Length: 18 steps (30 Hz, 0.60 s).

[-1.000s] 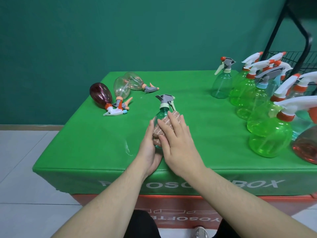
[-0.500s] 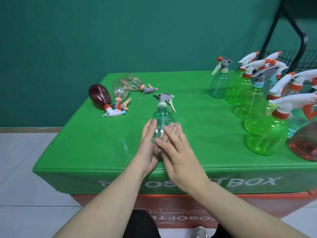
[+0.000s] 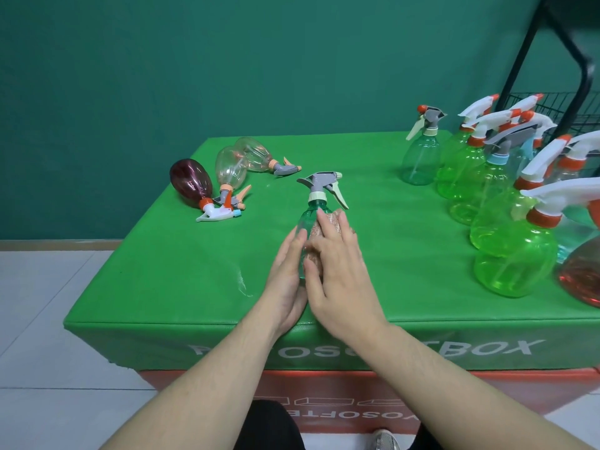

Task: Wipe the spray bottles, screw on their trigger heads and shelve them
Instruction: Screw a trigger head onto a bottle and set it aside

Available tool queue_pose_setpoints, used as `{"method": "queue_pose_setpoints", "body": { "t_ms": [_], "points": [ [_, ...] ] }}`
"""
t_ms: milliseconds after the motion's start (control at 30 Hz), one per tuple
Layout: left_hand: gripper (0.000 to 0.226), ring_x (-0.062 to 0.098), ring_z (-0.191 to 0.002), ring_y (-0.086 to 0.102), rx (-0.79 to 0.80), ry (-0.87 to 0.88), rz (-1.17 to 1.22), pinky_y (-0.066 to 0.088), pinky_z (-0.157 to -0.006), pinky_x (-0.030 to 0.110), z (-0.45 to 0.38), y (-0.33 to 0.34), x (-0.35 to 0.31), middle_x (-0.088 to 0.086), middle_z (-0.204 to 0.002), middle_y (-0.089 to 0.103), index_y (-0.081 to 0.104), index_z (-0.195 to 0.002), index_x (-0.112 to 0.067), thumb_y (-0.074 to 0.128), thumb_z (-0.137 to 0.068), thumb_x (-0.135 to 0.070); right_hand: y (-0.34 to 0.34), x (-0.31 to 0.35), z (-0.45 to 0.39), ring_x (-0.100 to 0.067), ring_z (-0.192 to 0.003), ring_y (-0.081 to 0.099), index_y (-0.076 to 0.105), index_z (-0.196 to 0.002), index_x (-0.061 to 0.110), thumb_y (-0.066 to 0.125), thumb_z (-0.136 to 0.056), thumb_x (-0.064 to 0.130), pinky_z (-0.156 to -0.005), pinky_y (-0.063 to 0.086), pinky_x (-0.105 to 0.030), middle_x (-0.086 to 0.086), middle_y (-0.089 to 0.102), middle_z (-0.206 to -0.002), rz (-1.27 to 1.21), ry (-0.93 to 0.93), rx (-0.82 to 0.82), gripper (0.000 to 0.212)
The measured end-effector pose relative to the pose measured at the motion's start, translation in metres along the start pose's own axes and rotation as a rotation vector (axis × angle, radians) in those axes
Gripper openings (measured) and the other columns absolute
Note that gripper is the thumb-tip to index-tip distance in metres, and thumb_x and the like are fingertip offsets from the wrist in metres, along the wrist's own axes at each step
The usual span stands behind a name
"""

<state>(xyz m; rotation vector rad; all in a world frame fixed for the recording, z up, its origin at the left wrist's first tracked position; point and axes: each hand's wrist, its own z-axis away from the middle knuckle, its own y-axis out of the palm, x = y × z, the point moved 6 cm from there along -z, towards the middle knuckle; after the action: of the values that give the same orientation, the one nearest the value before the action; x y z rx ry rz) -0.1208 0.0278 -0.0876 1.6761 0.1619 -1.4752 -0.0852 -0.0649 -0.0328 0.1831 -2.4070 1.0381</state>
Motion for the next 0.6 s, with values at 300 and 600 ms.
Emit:
{"method": "queue_pose_setpoints", "body": {
  "t_ms": [300, 600],
  "points": [
    [0.061, 0.02, -0.12, 0.065, 0.052, 0.019, 0.004, 0.052, -0.095, 0.039, 0.0, 0.007, -0.001, 0.008, -0.136, 0.068, 0.055, -0.146, -0.021, 0.061, -0.089, -0.042, -0.008, -0.009, -0.04, -0.015, -0.155, -0.01, 0.024, -0.159, 0.016, 0.044, -0.102, 0.032, -0.127, 0.004, -0.044, 0.001, -0.006, -0.17, -0.095, 0.157, 0.119, 0.062],
    [0.058, 0.013, -0.095, 0.069, 0.045, 0.009, 0.048, 0.052, -0.077, 0.034, 0.003, 0.01, -0.005, 0.003, -0.12, 0.075, 0.063, -0.138, -0.025, 0.06, -0.085, -0.045, -0.002, -0.011, -0.054, -0.024, -0.153, 0.016, 0.026, -0.159, 0.024, 0.044, -0.104, 0.039, -0.124, 0.018, -0.037, -0.01, 0.013, -0.168, -0.032, 0.254, 0.147, 0.06]
  ]
}}
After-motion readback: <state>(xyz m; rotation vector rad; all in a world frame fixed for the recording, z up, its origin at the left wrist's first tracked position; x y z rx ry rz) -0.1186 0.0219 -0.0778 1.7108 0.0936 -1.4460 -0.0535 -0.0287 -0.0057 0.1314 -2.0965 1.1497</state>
